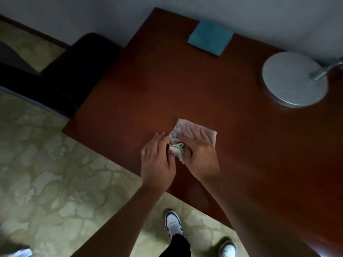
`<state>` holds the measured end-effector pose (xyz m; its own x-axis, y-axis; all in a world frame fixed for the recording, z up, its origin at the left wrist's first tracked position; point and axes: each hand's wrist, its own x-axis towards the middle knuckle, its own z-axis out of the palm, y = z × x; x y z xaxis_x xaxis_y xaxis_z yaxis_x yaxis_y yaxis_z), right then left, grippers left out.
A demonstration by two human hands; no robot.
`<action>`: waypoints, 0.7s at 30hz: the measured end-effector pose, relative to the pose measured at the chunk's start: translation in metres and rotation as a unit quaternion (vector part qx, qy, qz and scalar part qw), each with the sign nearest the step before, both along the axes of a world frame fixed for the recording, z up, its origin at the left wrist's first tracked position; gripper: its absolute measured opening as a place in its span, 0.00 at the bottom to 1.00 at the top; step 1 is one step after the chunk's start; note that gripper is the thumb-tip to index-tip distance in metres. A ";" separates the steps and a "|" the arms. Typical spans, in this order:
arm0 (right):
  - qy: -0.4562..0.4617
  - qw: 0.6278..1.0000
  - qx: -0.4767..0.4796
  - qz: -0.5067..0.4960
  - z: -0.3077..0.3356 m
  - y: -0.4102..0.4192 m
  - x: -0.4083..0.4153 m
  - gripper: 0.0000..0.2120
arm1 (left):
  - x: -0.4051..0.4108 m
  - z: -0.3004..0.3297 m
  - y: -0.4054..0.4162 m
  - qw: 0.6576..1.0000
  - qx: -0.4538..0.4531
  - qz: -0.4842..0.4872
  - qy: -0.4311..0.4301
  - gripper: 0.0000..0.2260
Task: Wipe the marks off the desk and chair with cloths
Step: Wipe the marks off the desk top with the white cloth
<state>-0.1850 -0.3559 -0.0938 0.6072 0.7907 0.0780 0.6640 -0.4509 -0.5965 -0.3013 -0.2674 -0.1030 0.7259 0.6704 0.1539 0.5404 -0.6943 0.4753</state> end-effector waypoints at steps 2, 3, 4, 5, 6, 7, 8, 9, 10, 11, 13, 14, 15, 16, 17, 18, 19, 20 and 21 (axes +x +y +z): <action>-0.003 1.000 0.008 0.007 0.000 0.015 0.008 0.19 | 0.000 0.000 0.001 1.000 -0.002 0.002 0.004 0.20; -0.003 1.000 0.009 0.007 0.000 0.021 0.011 0.19 | 0.001 0.001 0.002 1.000 -0.009 0.004 0.007 0.20; -0.003 1.000 0.008 0.003 0.001 0.026 0.014 0.19 | 0.002 0.001 0.001 1.000 -0.014 0.004 0.011 0.21; -0.004 1.000 0.005 0.004 0.001 0.033 0.016 0.20 | 0.002 0.001 0.002 1.000 -0.019 0.006 0.016 0.22; -0.004 1.000 0.003 0.006 0.001 0.039 0.018 0.20 | 0.001 0.002 0.003 0.999 -0.022 0.006 0.023 0.23; -0.004 1.000 0.002 0.008 0.001 0.044 0.021 0.20 | 0.000 0.003 0.002 0.999 -0.021 0.003 0.028 0.23; -0.004 1.000 0.001 0.013 0.001 0.051 0.024 0.21 | -0.001 0.003 0.004 0.999 -0.022 0.003 0.033 0.24; -0.003 1.000 0.001 0.020 0.001 0.057 0.027 0.21 | 0.000 0.004 0.006 0.999 -0.022 0.006 0.034 0.24; -0.004 1.000 0.000 0.030 0.001 0.062 0.030 0.20 | 0.002 0.004 0.008 0.999 -0.024 0.014 0.029 0.24; -0.006 0.999 0.002 0.043 0.001 0.066 0.034 0.20 | 0.004 0.003 0.012 0.999 -0.028 0.026 0.021 0.24; 0.000 0.998 0.007 0.066 0.000 0.077 0.045 0.19 | 0.009 0.003 0.024 0.998 -0.029 0.056 0.010 0.24; 0.005 0.997 0.010 0.074 0.000 0.082 0.049 0.18 | 0.010 0.003 0.031 0.997 -0.025 0.068 0.007 0.24; 0.009 0.997 0.013 0.079 0.001 0.087 0.053 0.18 | 0.012 0.003 0.040 0.996 -0.021 0.081 0.009 0.24; 0.012 0.996 0.012 0.083 0.001 0.092 0.056 0.19 | 0.012 0.003 0.048 0.995 -0.023 0.096 0.016 0.24; 0.014 0.996 0.009 0.086 0.000 0.096 0.056 0.19 | 0.010 0.003 0.055 0.993 -0.024 0.115 0.030 0.24; 0.017 0.996 0.007 0.092 0.001 0.103 0.057 0.19 | 0.006 0.005 0.064 0.989 -0.022 0.137 0.046 0.24; 0.023 0.995 0.003 0.101 0.001 0.110 0.056 0.19 | 0.001 0.006 0.074 0.986 -0.015 0.155 0.062 0.24; 0.029 0.993 -0.001 0.111 0.002 0.116 0.055 0.19 | -0.004 0.007 0.082 0.983 -0.006 0.164 0.076 0.24; 0.033 0.991 -0.002 0.127 0.003 0.127 0.055 0.19 | -0.006 0.007 0.094 0.981 0.006 0.171 0.088 0.23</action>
